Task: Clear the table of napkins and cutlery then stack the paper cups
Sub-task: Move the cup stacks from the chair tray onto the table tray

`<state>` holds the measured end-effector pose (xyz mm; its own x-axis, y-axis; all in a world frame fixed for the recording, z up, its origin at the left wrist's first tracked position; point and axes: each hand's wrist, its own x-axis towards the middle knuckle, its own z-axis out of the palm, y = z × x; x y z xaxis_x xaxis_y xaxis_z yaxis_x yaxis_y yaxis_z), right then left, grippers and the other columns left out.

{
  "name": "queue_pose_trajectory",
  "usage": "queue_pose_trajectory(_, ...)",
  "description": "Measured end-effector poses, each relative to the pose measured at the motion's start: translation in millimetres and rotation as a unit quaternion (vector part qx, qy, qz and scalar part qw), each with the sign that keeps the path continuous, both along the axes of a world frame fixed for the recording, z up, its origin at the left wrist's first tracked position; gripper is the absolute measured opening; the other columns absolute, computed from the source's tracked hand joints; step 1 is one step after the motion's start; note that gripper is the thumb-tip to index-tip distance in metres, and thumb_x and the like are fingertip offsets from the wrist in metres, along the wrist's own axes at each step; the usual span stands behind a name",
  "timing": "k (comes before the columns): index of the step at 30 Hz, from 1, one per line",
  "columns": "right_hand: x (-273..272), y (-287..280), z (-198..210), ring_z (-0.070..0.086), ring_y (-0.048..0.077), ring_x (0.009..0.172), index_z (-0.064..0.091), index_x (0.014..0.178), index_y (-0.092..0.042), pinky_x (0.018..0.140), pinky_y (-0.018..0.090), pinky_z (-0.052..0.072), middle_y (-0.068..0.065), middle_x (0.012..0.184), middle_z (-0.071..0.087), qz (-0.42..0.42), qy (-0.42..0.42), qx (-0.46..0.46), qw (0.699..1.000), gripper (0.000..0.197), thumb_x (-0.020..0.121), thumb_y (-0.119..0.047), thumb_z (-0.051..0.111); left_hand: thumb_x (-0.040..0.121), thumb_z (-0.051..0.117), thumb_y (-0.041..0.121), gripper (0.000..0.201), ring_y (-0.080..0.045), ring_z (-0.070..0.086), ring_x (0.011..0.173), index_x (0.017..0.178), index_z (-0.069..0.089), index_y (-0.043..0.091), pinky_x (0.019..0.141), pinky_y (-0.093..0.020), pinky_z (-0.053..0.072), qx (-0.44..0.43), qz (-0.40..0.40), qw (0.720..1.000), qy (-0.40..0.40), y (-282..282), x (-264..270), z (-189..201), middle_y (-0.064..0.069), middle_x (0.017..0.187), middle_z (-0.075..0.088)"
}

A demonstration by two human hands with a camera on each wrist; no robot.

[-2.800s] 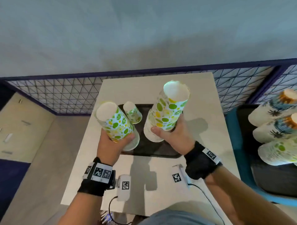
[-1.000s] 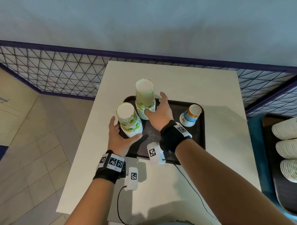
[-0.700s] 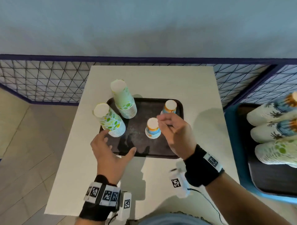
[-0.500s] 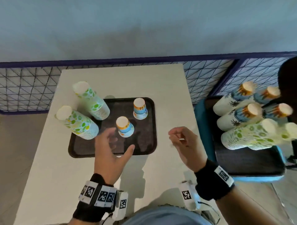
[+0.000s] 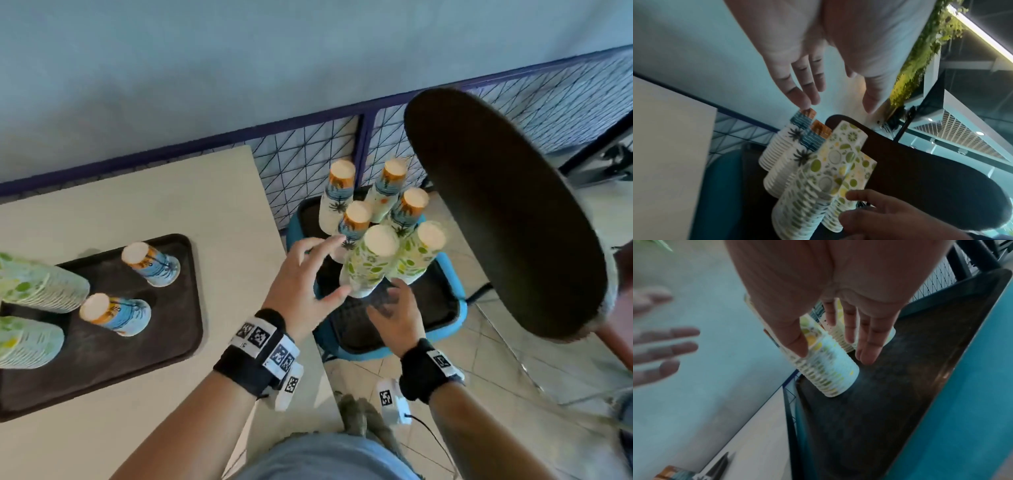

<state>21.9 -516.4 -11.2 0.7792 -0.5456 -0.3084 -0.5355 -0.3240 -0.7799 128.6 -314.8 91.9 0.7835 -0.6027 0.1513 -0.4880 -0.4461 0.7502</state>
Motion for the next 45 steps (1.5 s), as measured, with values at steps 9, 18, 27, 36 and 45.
queue_pose_trajectory(9, 43, -1, -17, 0.029, 0.028, 0.151, 0.015, 0.161, -0.019, 0.122, 0.040, 0.026, 0.010, 0.163, 0.028, 0.017, 0.016, -0.006, 1.000, 0.116, 0.073, -0.046, 0.085, 0.087, 0.078, 0.045, 0.058, -0.025, 0.051, 0.135, 0.140, 0.059, 0.027, 0.111, -0.039, 0.046, 0.099, -0.018, 0.995, 0.002, -96, 7, -9, -0.003, 0.151, 0.047)
queue_pose_trajectory(18, 51, 2, -14, 0.045, 0.029, 0.138, 0.031, 0.154, -0.034, 0.115, 0.048, 0.038, 0.006, 0.147, 0.050, 0.023, -0.025, 0.013, 0.999, 0.106, 0.065, -0.052, 0.086, 0.094, 0.074, 0.037, 0.035, -0.022, 0.066, 0.105, 0.121, 0.053, 0.031, 0.080, -0.046, 0.063, 0.052, 0.048, 0.997, 0.039, -63, 8, -26, 0.018, 0.133, 0.044)
queue_pose_trajectory(27, 52, 2, -9, 0.052, 0.021, 0.123, 0.039, 0.139, -0.045, 0.106, 0.043, 0.049, 0.000, 0.133, 0.053, 0.052, -0.051, 0.025, 0.997, 0.097, 0.056, -0.058, 0.086, 0.082, 0.086, 0.037, 0.081, -0.014, 0.055, 0.134, 0.145, 0.036, 0.040, 0.105, -0.039, 0.056, -0.069, 0.077, 0.987, 0.124, -43, 1, -19, 0.008, 0.147, 0.051)
queue_pose_trajectory(36, 30, 4, 34, 0.060, 0.002, 0.125, 0.047, 0.138, -0.034, 0.101, 0.027, 0.053, -0.008, 0.133, 0.063, 0.118, -0.201, 0.134, 0.963, 0.084, 0.070, -0.016, 0.094, 0.064, 0.097, 0.040, 0.107, -0.007, 0.057, 0.134, 0.153, 0.038, 0.039, 0.108, -0.035, 0.052, -0.115, 0.054, 0.939, 0.321, -39, -7, -23, 0.016, 0.142, 0.062)
queue_pose_trajectory(45, 5, -9, 62, 0.067, 0.010, 0.115, 0.036, 0.150, -0.032, 0.089, 0.026, 0.059, -0.011, 0.132, 0.062, 0.182, -0.163, 0.159, 0.956, 0.088, 0.078, -0.037, 0.086, 0.064, 0.092, 0.015, 0.087, -0.038, 0.068, 0.124, 0.141, 0.055, 0.004, 0.104, -0.058, 0.055, -0.215, 0.064, 0.886, 0.407, -40, -10, -26, -0.018, 0.132, 0.072)
